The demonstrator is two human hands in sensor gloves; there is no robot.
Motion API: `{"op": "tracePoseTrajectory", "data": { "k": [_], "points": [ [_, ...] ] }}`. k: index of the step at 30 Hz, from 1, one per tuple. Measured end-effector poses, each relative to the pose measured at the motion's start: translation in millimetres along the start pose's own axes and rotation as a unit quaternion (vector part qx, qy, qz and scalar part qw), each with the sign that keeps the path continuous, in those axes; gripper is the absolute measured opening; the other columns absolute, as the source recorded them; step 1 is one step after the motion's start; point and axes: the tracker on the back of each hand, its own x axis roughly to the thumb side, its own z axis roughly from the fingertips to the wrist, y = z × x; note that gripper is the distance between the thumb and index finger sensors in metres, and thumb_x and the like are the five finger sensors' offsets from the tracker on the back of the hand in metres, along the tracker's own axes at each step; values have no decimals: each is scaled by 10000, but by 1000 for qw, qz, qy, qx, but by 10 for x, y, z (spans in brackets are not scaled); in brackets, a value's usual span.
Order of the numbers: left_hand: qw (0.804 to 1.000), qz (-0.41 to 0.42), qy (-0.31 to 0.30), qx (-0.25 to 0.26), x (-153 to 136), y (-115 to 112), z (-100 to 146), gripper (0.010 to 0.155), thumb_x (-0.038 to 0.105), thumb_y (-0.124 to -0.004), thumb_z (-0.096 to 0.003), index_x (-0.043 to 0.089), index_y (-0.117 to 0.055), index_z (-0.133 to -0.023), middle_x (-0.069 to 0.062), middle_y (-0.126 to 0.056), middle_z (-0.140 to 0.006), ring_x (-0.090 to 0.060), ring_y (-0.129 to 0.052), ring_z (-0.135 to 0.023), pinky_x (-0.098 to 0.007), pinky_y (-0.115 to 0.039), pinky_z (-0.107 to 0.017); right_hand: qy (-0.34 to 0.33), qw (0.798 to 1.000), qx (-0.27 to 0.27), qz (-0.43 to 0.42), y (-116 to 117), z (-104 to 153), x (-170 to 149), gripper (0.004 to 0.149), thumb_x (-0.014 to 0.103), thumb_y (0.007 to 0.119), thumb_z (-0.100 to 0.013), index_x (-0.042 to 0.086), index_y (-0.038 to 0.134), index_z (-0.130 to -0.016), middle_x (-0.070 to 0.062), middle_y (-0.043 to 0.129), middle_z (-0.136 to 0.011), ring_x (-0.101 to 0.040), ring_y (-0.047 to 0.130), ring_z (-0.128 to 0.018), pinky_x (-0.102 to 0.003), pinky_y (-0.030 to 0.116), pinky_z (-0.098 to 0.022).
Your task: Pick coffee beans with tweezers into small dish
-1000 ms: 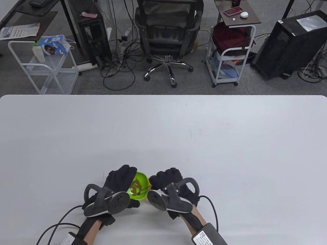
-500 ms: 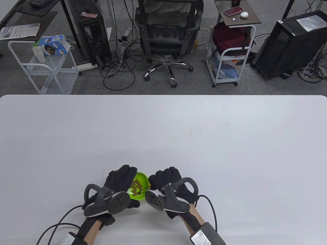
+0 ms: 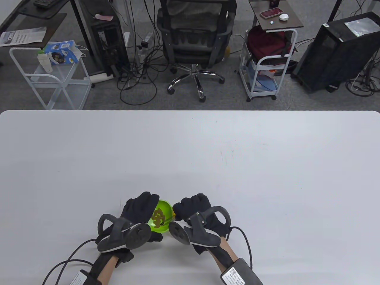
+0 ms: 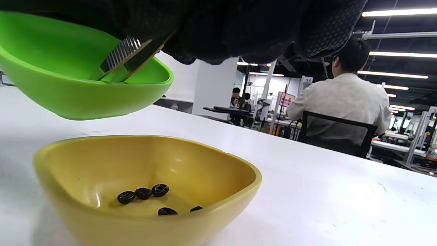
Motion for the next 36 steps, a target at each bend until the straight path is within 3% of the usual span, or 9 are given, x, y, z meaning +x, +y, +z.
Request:
{"op": "tracePoseTrajectory", "data": {
  "k": [12, 25, 36],
  "points": [
    [1000, 1, 0, 1, -5, 0, 1, 1125, 674, -804, -300, 25, -515, -1172, -290, -597, -1196, -423, -856, -1004, -631, -701, -749, 15, 1000, -6, -14, -37, -19, -79, 413, 360, 625, -450, 274, 721, -842, 39, 835, -688, -193, 890, -546, -577, 675, -726],
    [1000, 8, 3, 3, -20, 7, 1, 1125, 675, -803, -301, 23, -515, -1172, -289, -598, -1196, -426, -857, -1003, -631, -699, -750, 89, 992, -32, -84, -202, 141, -554, 411, 361, 626, -452, 275, 723, -842, 38, 837, -687, -194, 891, -544, -580, 675, -723],
    [1000, 4, 2, 4, -18, 1, 7, 1126, 674, -804, -300, 23, -514, -1172, -289, -596, -1196, -423, -856, -1005, -631, -701, -749, 124, 987, -5, -97, -75, 195, -765, 407, 361, 631, -450, 285, 727, -839, 38, 840, -688, -197, 892, -548, -582, 673, -725]
  ]
}}
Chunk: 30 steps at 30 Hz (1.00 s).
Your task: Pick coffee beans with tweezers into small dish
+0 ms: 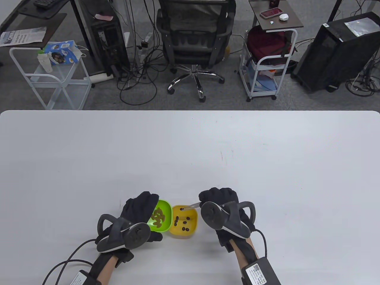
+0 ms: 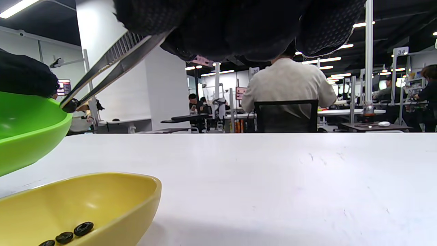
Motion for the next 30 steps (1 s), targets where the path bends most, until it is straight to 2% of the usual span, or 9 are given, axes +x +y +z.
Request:
{"op": "tracePoseTrajectory", "data": {
  "k": [12, 30],
  "points": [
    [1000, 0, -4, 6, 30, 26, 12, 1126, 674, -804, -300, 23, -514, -1172, -288, -597, -1196, -425, -858, -1003, -631, -701, -748, -4, 1000, 17, 13, 35, 5, 12, 412, 362, 636, -450, 279, 729, -843, 37, 844, -690, -197, 897, -548, -584, 675, -722],
    [1000, -2, -4, 11, 23, 48, 18, 1125, 672, -808, -297, 31, -511, -1173, -274, -591, -1201, -421, -853, -1008, -628, -700, -752, 15, 999, 17, -31, 33, 13, -111, 428, 364, 644, -456, 254, 730, -861, 30, 848, -696, -200, 901, -546, -587, 675, -718]
  ]
}}
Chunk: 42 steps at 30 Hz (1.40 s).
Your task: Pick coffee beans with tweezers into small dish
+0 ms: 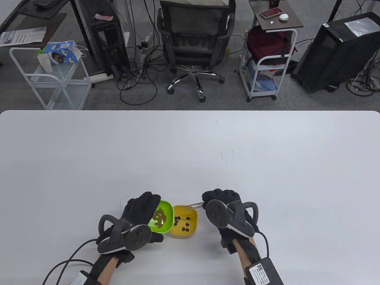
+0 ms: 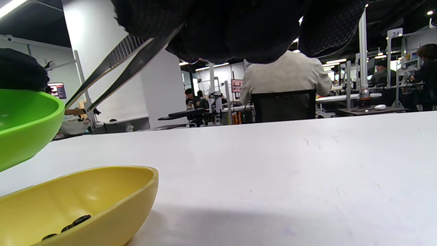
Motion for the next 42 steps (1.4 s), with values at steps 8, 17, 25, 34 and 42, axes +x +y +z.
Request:
{"op": "tracePoseTrajectory", "data": {
  "k": [8, 17, 25, 34, 42],
  "points": [
    [996, 51, 72, 7, -437, -91, 23, 1120, 668, -813, -293, 44, -508, -1173, -268, -587, -1203, -420, -850, -1010, -626, -699, -751, -3, 1000, 5, -5, 22, 0, 5, 430, 365, 646, -456, 250, 732, -862, 30, 849, -694, -201, 903, -544, -588, 677, -715],
    [977, 153, 148, -35, -838, -440, 38, 1118, 664, -821, -292, 55, -501, -1173, -258, -579, -1207, -419, -848, -1011, -626, -697, -748, -2, 1000, 13, -10, 28, 9, -1, 429, 364, 649, -457, 248, 735, -861, 28, 852, -692, -203, 903, -542, -591, 676, -713],
    [970, 148, 167, -91, -880, -594, 8, 1111, 648, -827, -309, 77, -456, -1186, -240, -568, -1228, -469, -795, -1050, -650, -671, -749, 2, 1000, 15, -13, 26, 15, -15, 430, 364, 651, -457, 245, 735, -862, 25, 853, -692, -207, 904, -542, -593, 676, -712],
    [973, 132, 169, -81, -877, -360, 60, 1109, 631, -812, -344, 60, -407, -1204, -314, -470, -1251, -577, -652, -1097, -702, -601, -743, 3, 1000, 10, -14, 7, 20, -26, 431, 364, 653, -457, 244, 736, -862, 25, 854, -693, -207, 906, -543, -594, 676, -712],
    [976, 18, 173, -132, -972, -233, 308, 806, 463, -487, -597, -24, -294, -1210, -333, -352, -1270, -608, -514, -1131, -712, -536, -762, 4, 1000, 9, -20, 10, 25, -31, 433, 365, 655, -457, 242, 736, -864, 25, 854, -693, -209, 907, -543, -594, 677, -710]
  ]
}}
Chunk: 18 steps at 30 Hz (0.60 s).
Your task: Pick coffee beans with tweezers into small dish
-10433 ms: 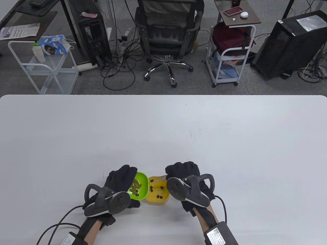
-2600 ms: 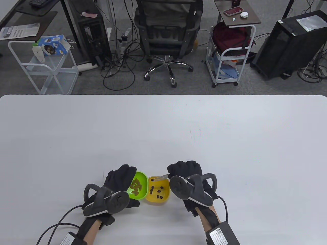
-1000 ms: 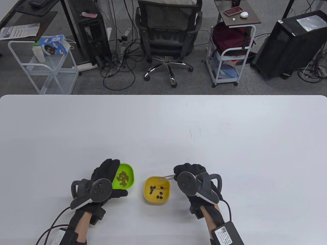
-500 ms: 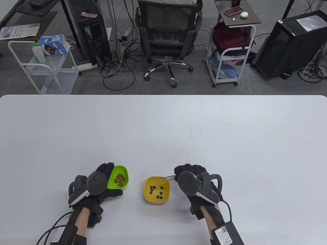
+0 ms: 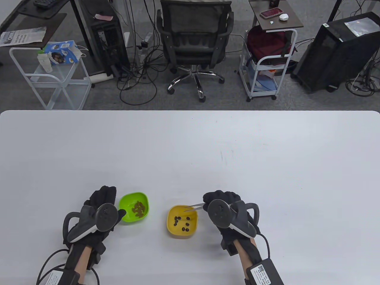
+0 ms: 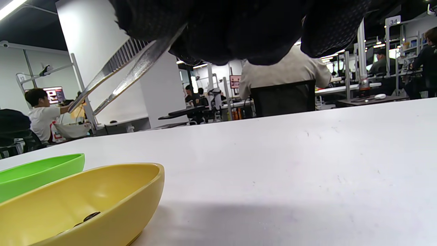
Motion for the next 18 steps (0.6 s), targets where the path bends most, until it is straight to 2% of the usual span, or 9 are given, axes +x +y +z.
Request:
{"op": "tracePoseTrajectory", "data": {
  "k": [3, 5, 12, 15, 18],
  "points": [
    [1000, 16, 1, 2, -68, -72, 86, 728, 378, -425, -619, -24, -291, -1211, -328, -304, -1273, -608, -439, -1136, -719, -496, -762, 0, 1000, 5, -1, 25, -7, 3, 433, 364, 656, -457, 240, 737, -864, 23, 854, -692, -210, 906, -543, -596, 676, -710],
    [1000, 21, -6, 22, -84, -147, 123, 706, 351, -419, -616, -18, -303, -1207, -321, -302, -1270, -596, -432, -1132, -716, -494, -756, 1, 1000, 4, 1, 28, -5, -2, 433, 365, 656, -457, 242, 736, -864, 25, 855, -692, -210, 907, -543, -595, 675, -711],
    [1000, 21, 7, 18, -100, -166, 100, 707, 352, -402, -617, -15, -279, -1208, -316, -274, -1271, -594, -423, -1137, -711, -482, -762, 19, 1000, 5, 4, 28, -19, -82, 435, 364, 656, -457, 244, 732, -868, 27, 853, -697, -208, 906, -548, -594, 674, -713],
    [999, 21, 12, 20, -121, -176, 104, 708, 354, -407, -617, -19, -288, -1207, -322, -284, -1269, -597, -435, -1133, -710, -490, -759, 53, 999, -1, -2, 8, -29, -220, 436, 356, 650, -464, 244, 722, -879, 25, 846, -711, -211, 900, -562, -595, 666, -719],
    [999, 28, 13, 22, -126, -175, 116, 710, 355, -411, -616, -23, -294, -1205, -323, -293, -1267, -598, -438, -1131, -709, -496, -756, 102, 995, 18, -6, 76, -39, -431, 440, 334, 639, -482, 239, 693, -908, 18, 829, -744, -217, 886, -591, -601, 647, -729]
  ]
}}
